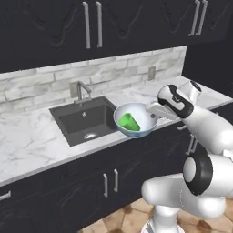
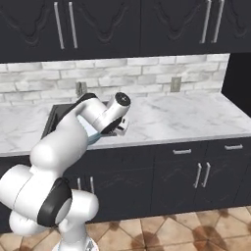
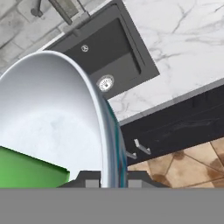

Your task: Place the cup inside the bowl on the dining table and move the bowl to any counter.

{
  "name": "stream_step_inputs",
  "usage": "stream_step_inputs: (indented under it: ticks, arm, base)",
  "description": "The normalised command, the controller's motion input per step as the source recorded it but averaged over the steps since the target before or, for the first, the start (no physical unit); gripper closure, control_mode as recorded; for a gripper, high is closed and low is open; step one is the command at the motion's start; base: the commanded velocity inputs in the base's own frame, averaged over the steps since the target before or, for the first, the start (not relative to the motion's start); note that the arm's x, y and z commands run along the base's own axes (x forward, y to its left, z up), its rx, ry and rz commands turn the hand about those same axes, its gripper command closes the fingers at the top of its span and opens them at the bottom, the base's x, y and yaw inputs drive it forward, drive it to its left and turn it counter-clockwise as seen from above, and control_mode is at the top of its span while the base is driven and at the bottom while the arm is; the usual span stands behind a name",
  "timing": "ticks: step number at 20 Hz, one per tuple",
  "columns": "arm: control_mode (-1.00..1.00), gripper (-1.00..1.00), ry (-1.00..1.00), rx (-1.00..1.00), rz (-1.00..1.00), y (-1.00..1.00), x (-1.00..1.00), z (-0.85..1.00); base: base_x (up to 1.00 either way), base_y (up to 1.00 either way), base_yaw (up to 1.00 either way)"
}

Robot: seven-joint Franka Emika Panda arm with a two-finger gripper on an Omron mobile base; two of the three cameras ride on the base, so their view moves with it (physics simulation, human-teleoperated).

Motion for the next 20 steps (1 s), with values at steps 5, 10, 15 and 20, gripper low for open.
stream_step_inputs:
  ticks: [5, 10, 15, 20]
  arm:
    - [1.00, 1.00, 0.00, 0.00, 0.00, 0.00, 0.00, 0.00]
    - [1.00, 1.00, 0.00, 0.00, 0.00, 0.00, 0.00, 0.00]
    - [1.00, 1.00, 0.00, 0.00, 0.00, 0.00, 0.00, 0.00]
    - [1.00, 1.00, 0.00, 0.00, 0.00, 0.00, 0.00, 0.00]
  base:
    - [0.04, -0.70, 0.05]
    - [0.04, -0.68, 0.07]
    - [0.12, -0.62, 0.10]
    - [0.25, -0.52, 0.14]
